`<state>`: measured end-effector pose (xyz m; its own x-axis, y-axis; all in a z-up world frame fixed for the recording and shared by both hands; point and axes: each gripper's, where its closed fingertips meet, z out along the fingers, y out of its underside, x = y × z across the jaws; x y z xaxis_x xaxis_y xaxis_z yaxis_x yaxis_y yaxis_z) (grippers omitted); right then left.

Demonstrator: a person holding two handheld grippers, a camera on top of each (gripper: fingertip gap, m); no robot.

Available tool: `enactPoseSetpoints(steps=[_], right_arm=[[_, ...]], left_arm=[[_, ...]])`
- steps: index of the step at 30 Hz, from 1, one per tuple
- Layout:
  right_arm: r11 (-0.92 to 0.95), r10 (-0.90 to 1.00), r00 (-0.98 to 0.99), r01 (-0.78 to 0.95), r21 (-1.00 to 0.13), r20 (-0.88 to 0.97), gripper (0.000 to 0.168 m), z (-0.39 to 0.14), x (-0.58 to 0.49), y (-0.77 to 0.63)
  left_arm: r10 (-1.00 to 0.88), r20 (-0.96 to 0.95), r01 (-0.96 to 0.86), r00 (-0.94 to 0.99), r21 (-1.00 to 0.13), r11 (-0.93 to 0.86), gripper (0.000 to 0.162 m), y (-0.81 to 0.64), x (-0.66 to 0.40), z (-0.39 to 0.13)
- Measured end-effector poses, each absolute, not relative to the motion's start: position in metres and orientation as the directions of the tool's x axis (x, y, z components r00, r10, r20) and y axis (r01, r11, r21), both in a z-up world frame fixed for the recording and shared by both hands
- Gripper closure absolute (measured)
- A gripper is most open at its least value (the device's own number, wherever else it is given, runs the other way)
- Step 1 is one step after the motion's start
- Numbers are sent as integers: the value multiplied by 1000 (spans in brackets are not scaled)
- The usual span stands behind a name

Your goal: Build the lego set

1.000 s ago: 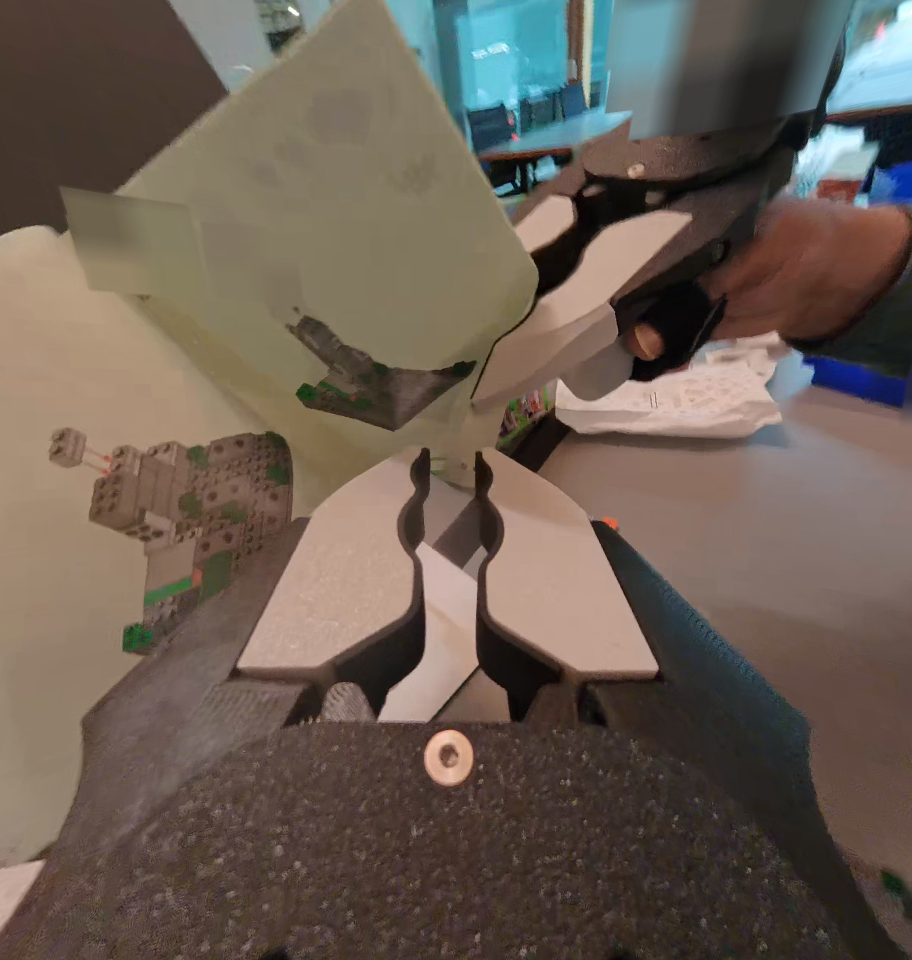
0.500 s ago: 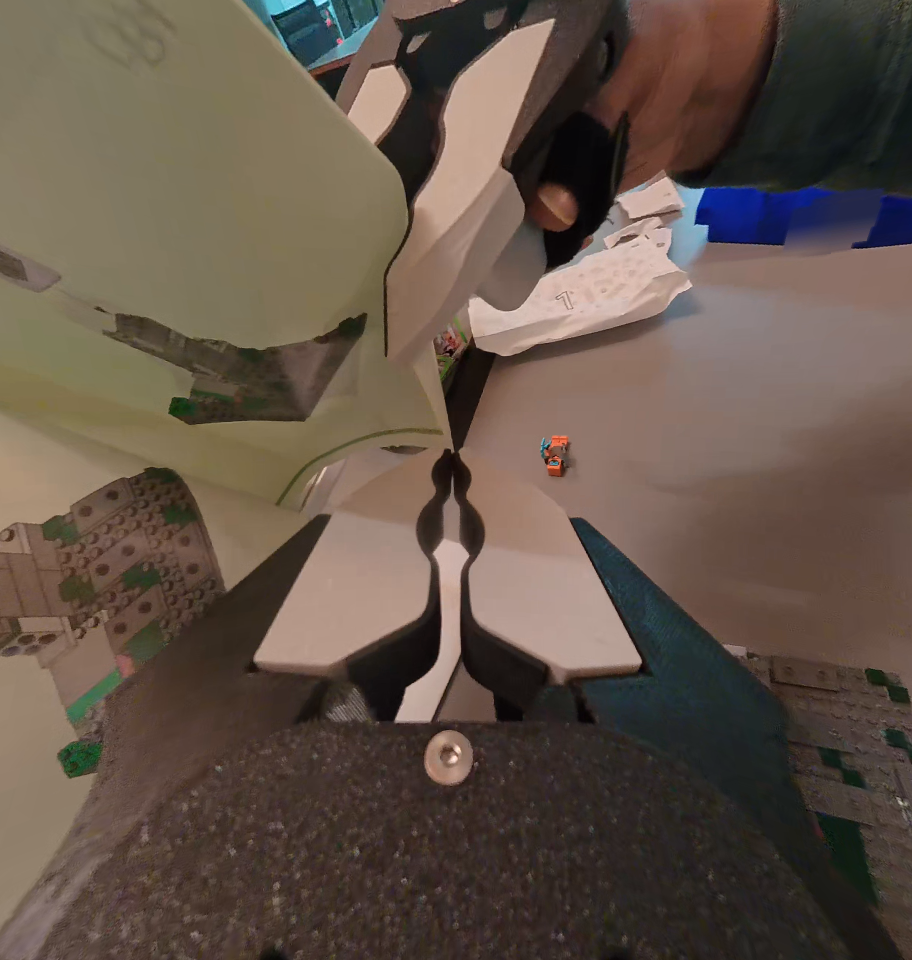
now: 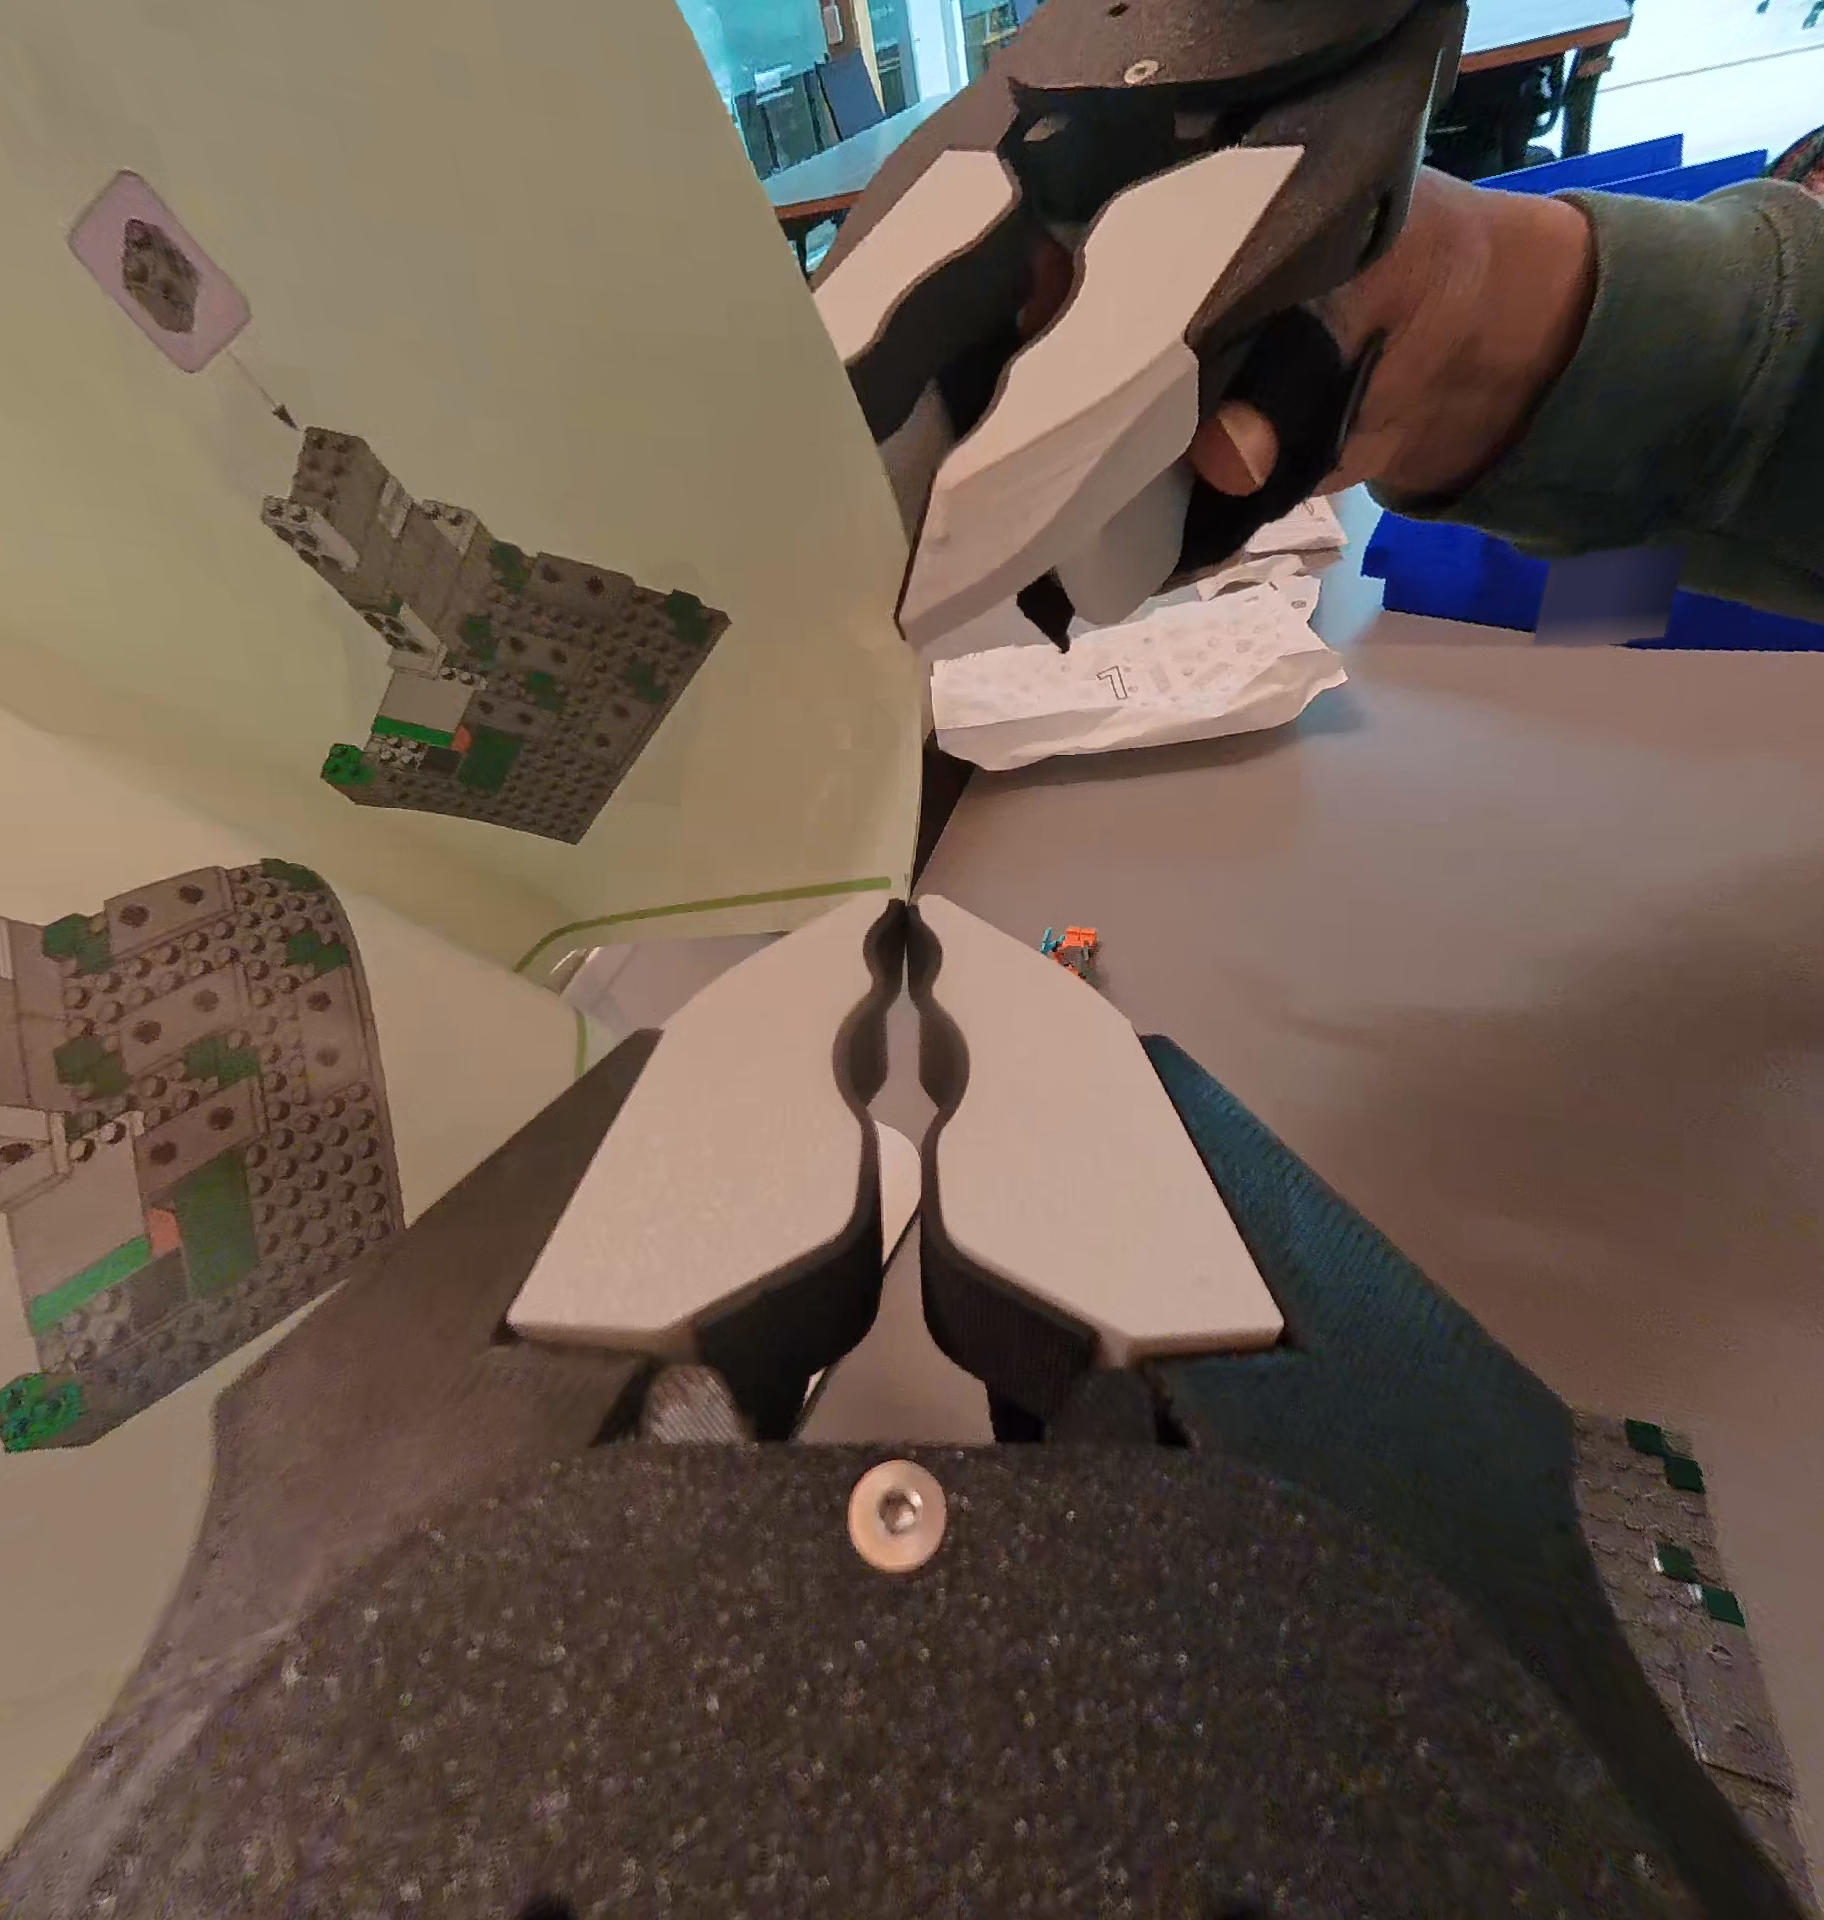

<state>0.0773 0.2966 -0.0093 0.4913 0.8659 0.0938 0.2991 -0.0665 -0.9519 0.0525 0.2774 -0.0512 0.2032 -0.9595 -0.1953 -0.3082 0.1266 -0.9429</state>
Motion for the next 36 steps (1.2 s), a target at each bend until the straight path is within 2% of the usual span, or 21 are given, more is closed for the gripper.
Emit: enactPoseSetpoints(steps=[4,14,21,25,31,33,36], right_arm=[[-82,880,472,258,-963,52,136,-3,81,293],[-127,897,437,105,-986,-69,168,-2,89,295],[-112,902,429,118,-987,-51,168,-11,80,299],[-44,902,429,194,-980,44,168,-20,68,298],[14,882,454,235,-972,123,168,-20,60,302],[17,881,454,243,-970,130,168,-22,59,303],[16,882,453,249,-968,131,168,-25,57,303]], left_arm=[[-960,-196,-302,201,-944,130,162,273,52,-50],[-967,-158,-248,197,-963,107,157,268,51,-35],[-939,-107,-219,327,-975,35,153,293,59,-20],[-919,-5,-138,395,-989,-53,148,306,67,-8],[-928,108,-82,356,-986,-146,139,306,72,-7],[-925,105,-89,364,-985,-147,139,308,70,-10],[-923,84,-103,375,-986,-131,148,308,69,-12]])
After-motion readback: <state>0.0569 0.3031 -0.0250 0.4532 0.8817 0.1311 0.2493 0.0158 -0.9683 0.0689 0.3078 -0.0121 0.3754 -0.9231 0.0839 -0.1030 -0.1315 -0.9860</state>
